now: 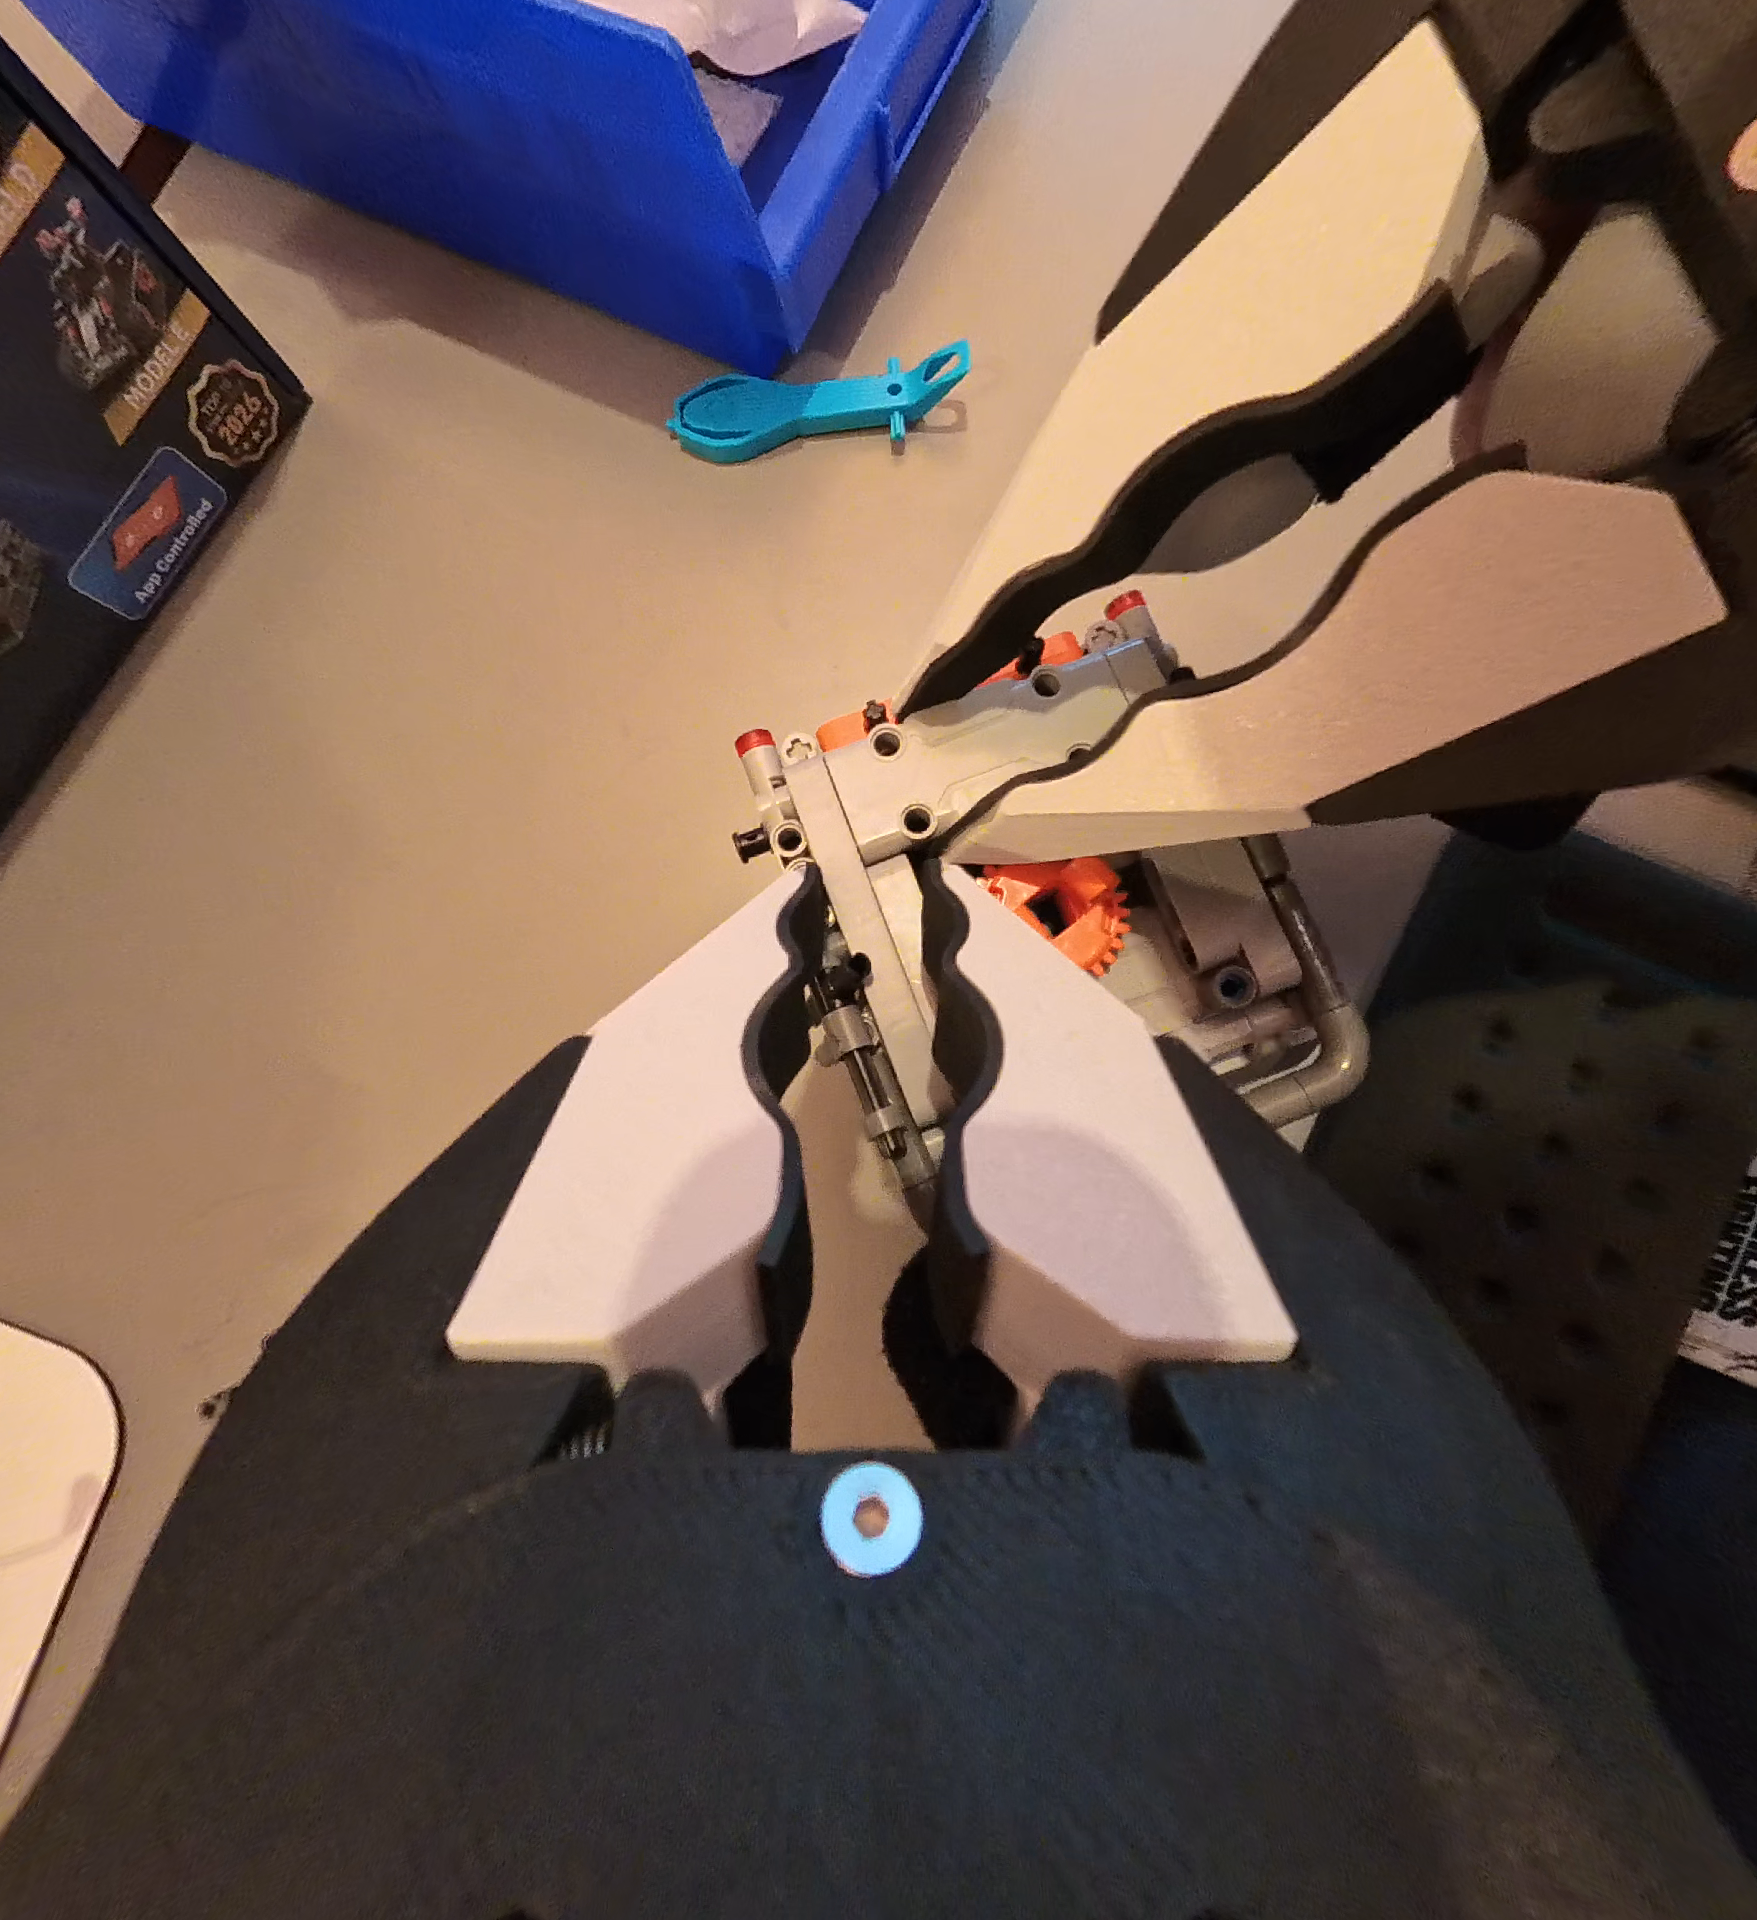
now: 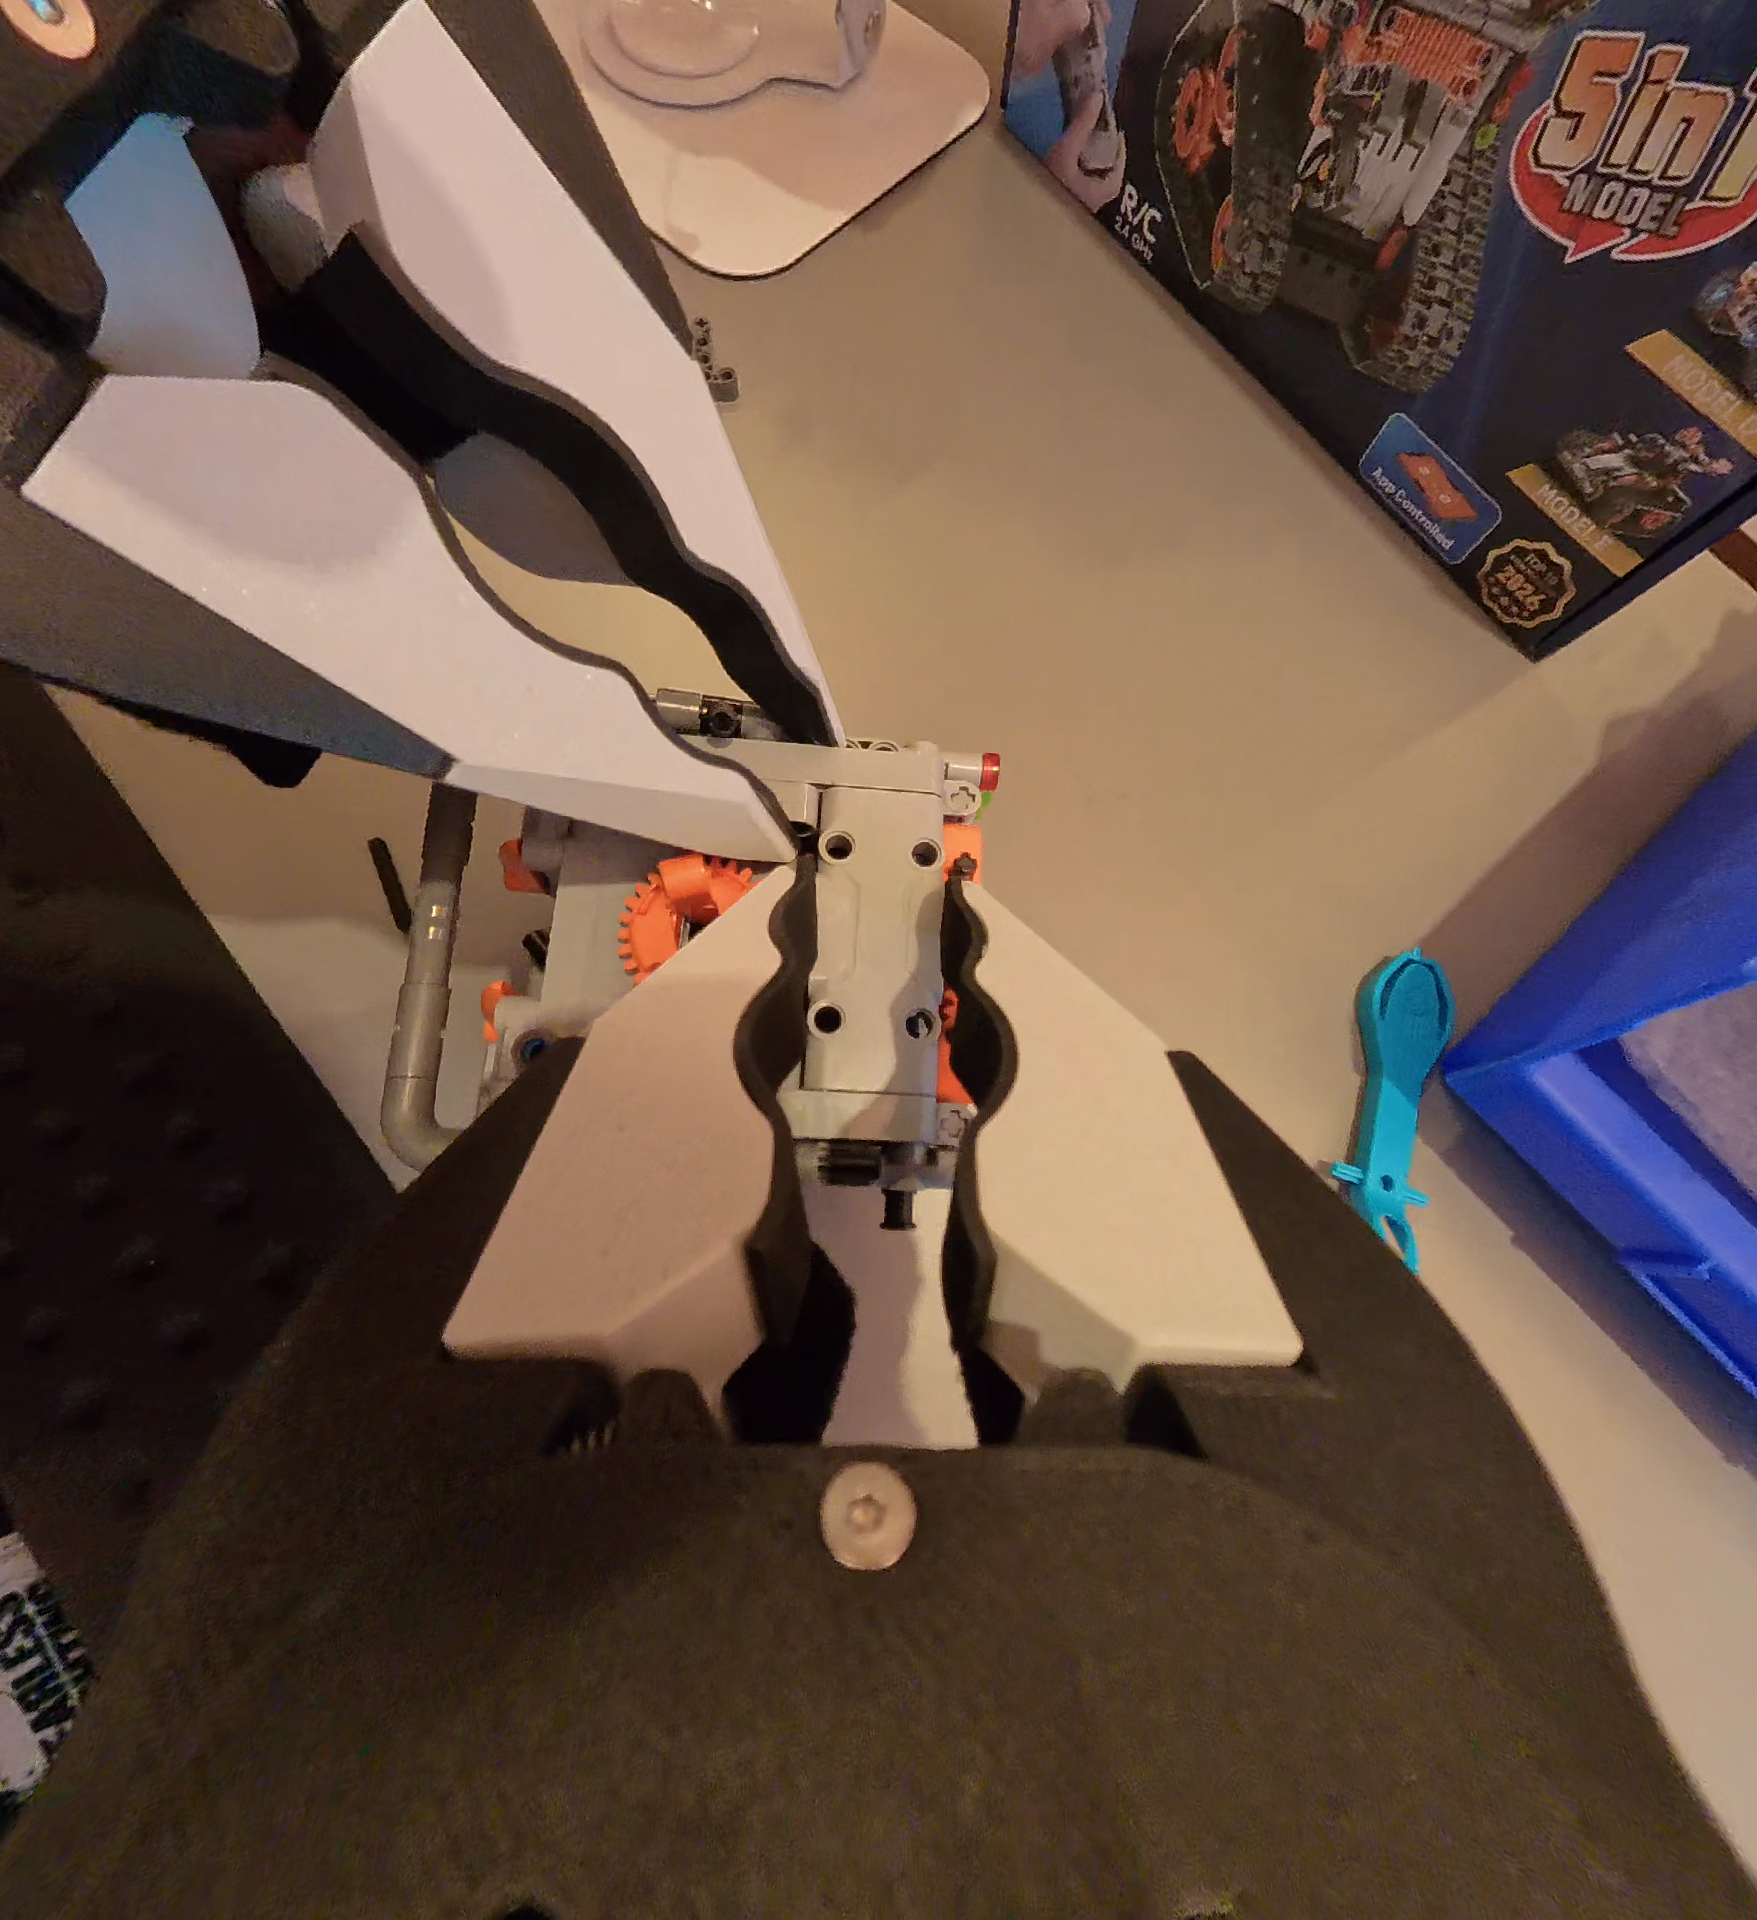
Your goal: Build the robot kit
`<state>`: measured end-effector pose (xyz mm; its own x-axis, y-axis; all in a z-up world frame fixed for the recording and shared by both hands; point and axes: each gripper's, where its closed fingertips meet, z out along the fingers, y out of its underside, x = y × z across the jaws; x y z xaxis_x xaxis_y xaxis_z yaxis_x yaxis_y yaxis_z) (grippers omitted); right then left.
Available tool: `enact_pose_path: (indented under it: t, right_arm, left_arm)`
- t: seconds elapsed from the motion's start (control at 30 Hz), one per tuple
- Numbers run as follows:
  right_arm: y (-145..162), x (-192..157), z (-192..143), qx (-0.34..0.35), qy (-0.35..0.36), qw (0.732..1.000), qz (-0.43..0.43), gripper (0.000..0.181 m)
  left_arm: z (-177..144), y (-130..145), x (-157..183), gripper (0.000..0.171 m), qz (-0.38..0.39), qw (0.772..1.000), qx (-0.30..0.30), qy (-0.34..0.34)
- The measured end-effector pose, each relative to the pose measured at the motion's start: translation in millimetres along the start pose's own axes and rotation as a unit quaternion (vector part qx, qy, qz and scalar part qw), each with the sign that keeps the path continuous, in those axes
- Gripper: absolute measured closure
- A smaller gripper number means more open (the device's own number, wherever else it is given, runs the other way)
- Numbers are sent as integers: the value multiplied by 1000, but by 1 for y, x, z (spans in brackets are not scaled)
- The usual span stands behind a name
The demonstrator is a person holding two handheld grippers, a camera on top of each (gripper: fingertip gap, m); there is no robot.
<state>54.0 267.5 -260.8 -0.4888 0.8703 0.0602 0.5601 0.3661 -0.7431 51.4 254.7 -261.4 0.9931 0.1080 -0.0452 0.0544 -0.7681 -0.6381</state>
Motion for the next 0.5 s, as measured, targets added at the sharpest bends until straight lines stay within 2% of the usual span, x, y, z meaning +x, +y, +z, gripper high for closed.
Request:
enact_pose_path:
  t: [0.5]
  right_arm:
    - [-2, 1, -1, 28, 27, 999, -15, 160]
  left_arm:
    - [-1, -5, -5, 158, -22, 998, 60, -21]
